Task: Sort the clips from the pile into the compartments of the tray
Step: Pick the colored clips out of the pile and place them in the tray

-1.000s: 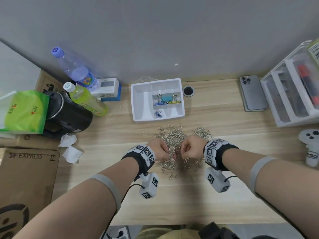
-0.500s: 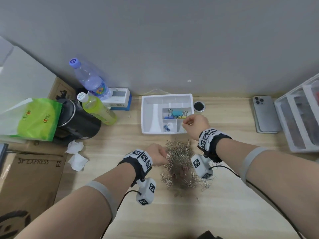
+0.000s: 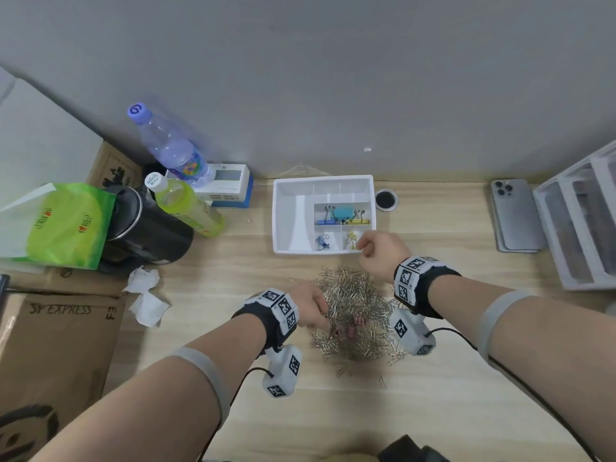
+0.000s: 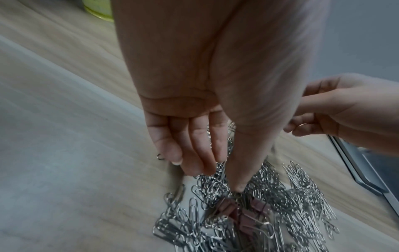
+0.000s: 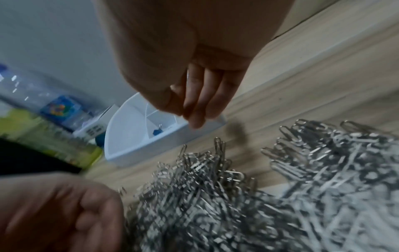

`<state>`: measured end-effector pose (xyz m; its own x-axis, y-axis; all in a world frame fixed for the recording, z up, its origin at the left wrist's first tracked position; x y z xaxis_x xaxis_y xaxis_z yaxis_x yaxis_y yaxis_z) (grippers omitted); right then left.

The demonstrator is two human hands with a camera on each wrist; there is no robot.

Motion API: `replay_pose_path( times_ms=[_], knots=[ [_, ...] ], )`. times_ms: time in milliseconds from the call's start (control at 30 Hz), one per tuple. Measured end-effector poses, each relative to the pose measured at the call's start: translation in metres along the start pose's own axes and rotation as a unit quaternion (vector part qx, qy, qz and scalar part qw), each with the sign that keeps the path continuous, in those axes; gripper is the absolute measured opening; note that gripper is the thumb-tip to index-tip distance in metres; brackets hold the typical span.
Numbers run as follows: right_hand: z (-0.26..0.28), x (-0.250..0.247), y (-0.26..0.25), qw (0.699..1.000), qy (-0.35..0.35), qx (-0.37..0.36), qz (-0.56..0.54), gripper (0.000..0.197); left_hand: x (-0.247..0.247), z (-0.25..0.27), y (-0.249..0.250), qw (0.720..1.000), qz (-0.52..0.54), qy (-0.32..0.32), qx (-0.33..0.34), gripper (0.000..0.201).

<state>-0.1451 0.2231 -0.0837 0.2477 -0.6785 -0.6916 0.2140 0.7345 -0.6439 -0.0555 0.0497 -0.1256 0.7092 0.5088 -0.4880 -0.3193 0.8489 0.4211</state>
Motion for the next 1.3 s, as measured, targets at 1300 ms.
replay_pose_path(
  times_ms=[1300],
  knots=[
    [0.102,0.071,0.02,0.98,-0.18,-0.074,0.043,0.004,0.023,0.018,0.015,0.991,0.027,0.109,0.066,0.007]
  ],
)
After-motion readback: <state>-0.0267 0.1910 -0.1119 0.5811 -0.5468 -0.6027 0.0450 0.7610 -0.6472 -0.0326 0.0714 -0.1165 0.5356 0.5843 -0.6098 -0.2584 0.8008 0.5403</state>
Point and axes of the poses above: each hand's wrist, its own z-axis away from the middle knuckle, its own x-axis out of the palm, y = z × x, the point moved 10 cm from there along -z, towards the middle knuckle, and after that the axes turned 11 degrees about y, right-handed, at the moved point
